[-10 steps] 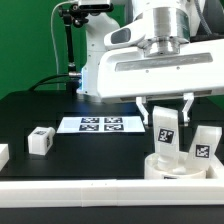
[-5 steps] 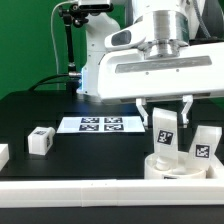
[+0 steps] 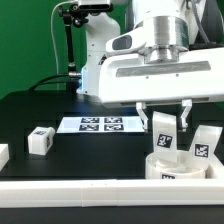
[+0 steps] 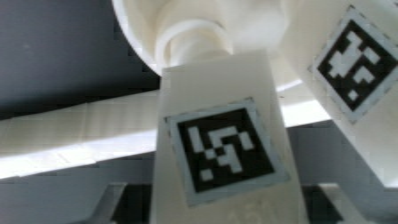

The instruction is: Assemble stool

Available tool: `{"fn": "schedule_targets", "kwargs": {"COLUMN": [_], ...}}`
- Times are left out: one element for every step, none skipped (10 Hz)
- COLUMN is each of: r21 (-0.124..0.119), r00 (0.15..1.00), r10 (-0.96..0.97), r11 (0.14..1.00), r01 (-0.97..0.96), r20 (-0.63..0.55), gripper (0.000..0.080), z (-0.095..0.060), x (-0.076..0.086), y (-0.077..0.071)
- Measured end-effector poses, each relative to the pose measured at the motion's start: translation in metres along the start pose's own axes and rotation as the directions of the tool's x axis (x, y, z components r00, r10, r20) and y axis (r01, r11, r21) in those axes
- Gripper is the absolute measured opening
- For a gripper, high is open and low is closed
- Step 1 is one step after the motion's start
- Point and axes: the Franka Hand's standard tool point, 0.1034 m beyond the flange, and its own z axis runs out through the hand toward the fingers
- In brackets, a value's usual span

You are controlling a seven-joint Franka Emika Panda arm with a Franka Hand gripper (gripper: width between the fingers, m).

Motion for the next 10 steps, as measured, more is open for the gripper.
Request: {"fn": "schedule_targets", "kwargs": {"r21": [-0.001, -0.002, -0.005, -0.006, -0.006, -0.006, -0.006, -0.007, -0.007, -0.007], "r00": [1.000, 1.000, 1.000, 0.998, 0.996, 0.996, 0.996, 0.996, 0.997, 0.997], "r10": [-0.001, -0.004, -0.012, -0.019, -0.023, -0.024, -0.023, -0.021, -0.019, -0.019], "r11": [1.000, 1.000, 1.000, 1.000, 1.000, 1.000, 1.000, 1.000, 1.000, 1.000], "r01": [0.001, 0.004, 0.012, 0.019, 0.023, 0.023, 0.022, 0.021, 0.018, 0.019], "r20": [0.001, -0.005, -0.025, -0.056, -0.082, -0.084, -0.085, -0.085, -0.073, -0.069], "gripper": [0.0328, 0.0328, 0.0328, 0.0328, 0.0328, 0.0328, 0.0328, 0.0328, 0.0328, 0.0328], "z": [0.0010, 0.0015, 0.0027, 0.0035, 0.0038, 0.0038, 0.0038, 0.0038, 0.0037, 0.0037], "x": [-0.0010, -0.0007, -0.0003, 0.0004, 0.0002, -0.0002, -0.0002, -0.0003, 0.0000, 0.0006], "y": [0.0006, 0.0016, 0.0045, 0.0063, 0.0072, 0.0072, 0.0072, 0.0072, 0.0070, 0.0069]}}
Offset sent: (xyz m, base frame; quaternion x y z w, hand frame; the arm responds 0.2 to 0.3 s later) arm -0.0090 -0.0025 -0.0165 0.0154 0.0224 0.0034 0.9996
